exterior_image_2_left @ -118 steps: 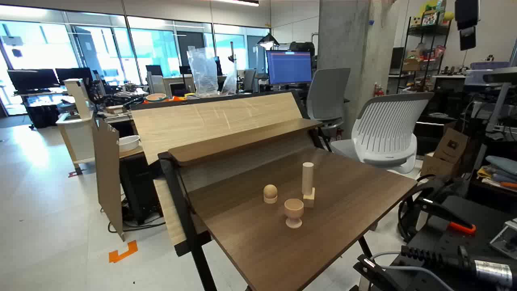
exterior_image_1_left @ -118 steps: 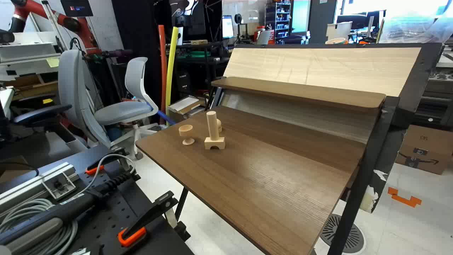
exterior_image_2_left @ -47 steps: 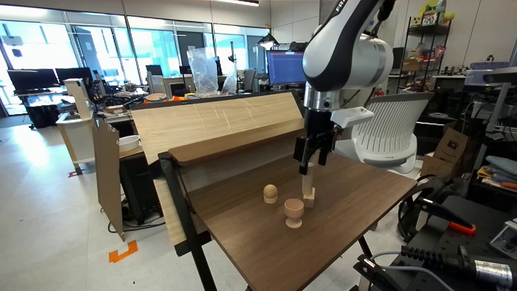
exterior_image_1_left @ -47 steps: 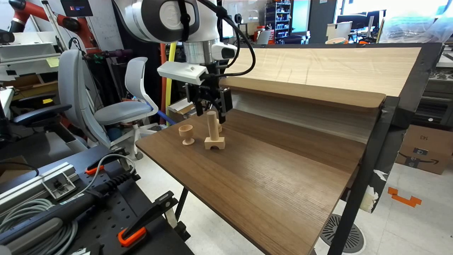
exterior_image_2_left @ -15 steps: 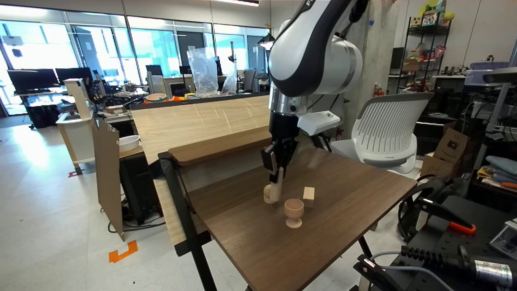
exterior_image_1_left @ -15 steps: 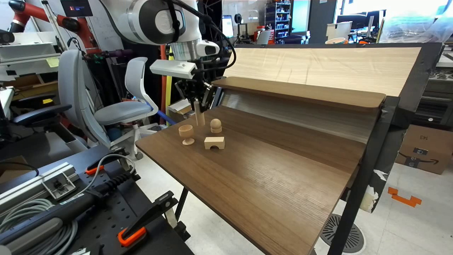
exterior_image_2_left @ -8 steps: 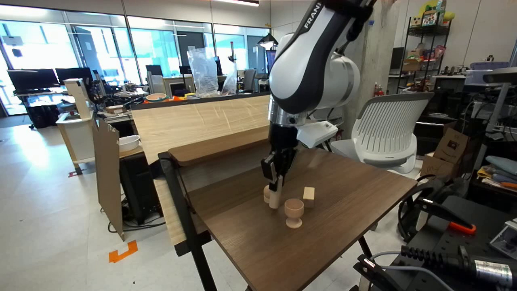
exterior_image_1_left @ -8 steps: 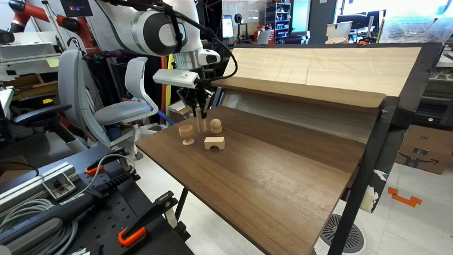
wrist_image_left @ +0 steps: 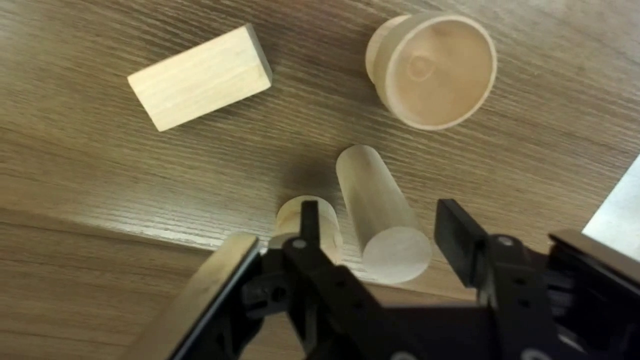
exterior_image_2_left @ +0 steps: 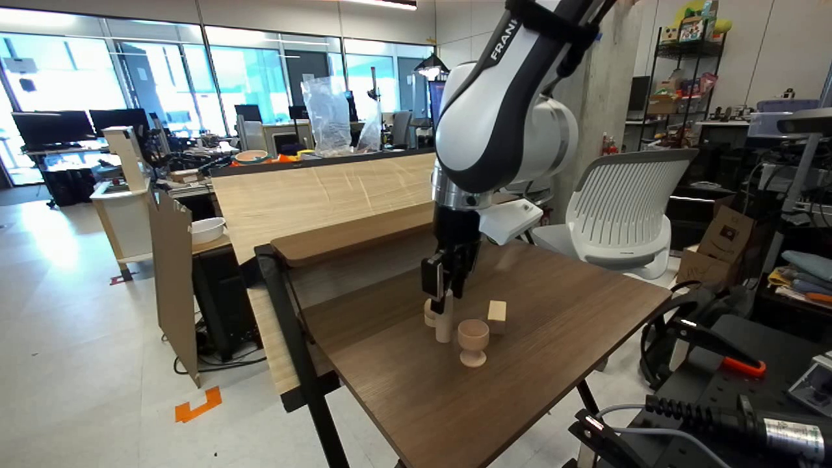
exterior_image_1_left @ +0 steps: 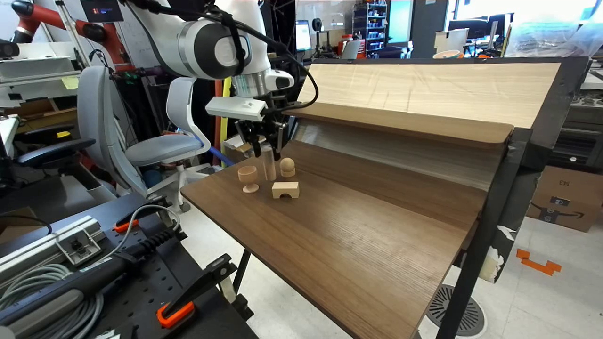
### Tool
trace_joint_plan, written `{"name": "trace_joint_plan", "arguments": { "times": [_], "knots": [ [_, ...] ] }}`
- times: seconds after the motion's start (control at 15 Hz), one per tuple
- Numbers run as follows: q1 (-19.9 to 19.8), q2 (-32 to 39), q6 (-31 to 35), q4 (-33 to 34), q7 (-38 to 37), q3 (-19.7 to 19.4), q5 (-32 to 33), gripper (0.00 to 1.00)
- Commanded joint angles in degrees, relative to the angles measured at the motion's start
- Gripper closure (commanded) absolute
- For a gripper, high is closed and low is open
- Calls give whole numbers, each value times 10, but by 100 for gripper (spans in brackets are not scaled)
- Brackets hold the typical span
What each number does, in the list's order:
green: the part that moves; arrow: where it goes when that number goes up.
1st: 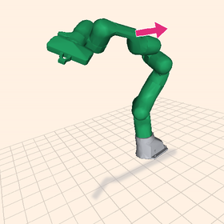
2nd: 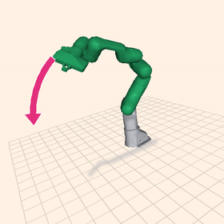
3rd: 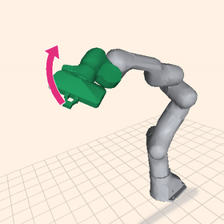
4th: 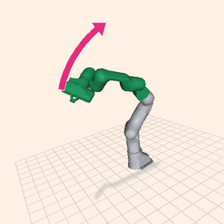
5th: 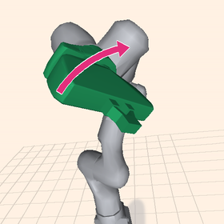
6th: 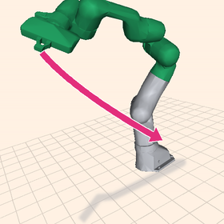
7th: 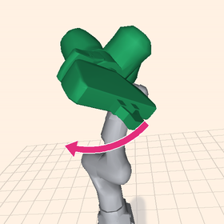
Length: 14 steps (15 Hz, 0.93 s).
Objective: Remove the wooden cylinder from the top of the block on the right and place it on the table
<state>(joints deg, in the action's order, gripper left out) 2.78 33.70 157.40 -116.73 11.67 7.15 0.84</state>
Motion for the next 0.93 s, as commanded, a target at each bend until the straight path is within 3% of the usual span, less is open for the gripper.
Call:
{"name": "trace_joint_plan", "arguments": {
  "times": [0.0,0.07,0.53,0.87],
  "knots": [
    [11,3,11,6,-14,-14,20,7],
    [11,1,11,3,-12,-15,22,1],
    [-19,-73,-28,-49,19,-7,21,0],
    [-37,-203,-150,-98,61,-11,19,0]
  ]
}}
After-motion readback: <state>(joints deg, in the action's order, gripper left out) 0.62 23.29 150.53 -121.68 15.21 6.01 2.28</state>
